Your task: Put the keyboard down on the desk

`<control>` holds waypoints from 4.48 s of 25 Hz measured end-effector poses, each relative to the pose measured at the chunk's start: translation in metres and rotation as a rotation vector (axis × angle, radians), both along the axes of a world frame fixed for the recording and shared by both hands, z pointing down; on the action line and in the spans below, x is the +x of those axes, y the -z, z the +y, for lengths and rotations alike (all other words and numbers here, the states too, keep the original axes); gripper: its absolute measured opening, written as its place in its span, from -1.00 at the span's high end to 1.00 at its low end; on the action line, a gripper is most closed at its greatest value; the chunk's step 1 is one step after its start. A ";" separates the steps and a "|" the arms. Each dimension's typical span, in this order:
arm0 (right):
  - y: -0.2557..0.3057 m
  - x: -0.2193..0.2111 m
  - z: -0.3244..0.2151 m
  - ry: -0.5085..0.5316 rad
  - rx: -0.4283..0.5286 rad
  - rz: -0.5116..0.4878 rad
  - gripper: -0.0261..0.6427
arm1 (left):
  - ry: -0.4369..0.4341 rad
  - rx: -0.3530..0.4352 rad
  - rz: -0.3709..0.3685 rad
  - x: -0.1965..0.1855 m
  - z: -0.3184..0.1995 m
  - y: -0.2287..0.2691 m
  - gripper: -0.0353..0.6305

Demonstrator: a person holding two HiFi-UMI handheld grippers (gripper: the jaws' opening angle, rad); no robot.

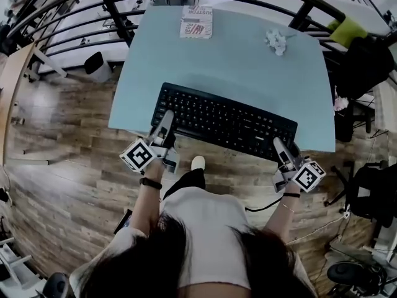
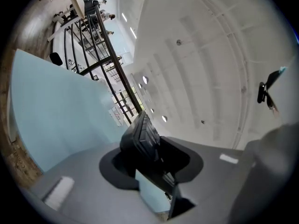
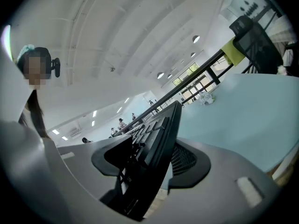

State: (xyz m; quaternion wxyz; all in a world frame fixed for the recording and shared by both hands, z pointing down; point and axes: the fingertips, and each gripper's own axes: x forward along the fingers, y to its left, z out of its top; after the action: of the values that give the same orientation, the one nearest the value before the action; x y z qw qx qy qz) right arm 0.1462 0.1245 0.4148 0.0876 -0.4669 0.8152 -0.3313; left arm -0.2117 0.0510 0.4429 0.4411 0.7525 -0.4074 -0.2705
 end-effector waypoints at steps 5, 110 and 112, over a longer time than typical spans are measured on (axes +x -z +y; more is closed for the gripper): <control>0.000 0.000 0.003 -0.027 0.001 0.003 0.27 | -0.029 0.017 0.003 0.003 -0.005 0.002 0.46; -0.197 0.103 -0.216 0.020 -0.515 -0.050 0.13 | 0.054 -0.507 -0.193 0.096 -0.173 -0.172 0.40; -0.197 0.104 -0.216 0.011 -0.515 -0.050 0.13 | 0.056 -0.512 -0.223 0.094 -0.172 -0.171 0.36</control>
State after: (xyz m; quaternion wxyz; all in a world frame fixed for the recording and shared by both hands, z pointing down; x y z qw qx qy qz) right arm 0.2498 -0.0914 0.6116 -0.0159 -0.4612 0.7041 -0.5397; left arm -0.1178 -0.1210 0.6137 0.5616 0.6301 -0.5292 -0.0862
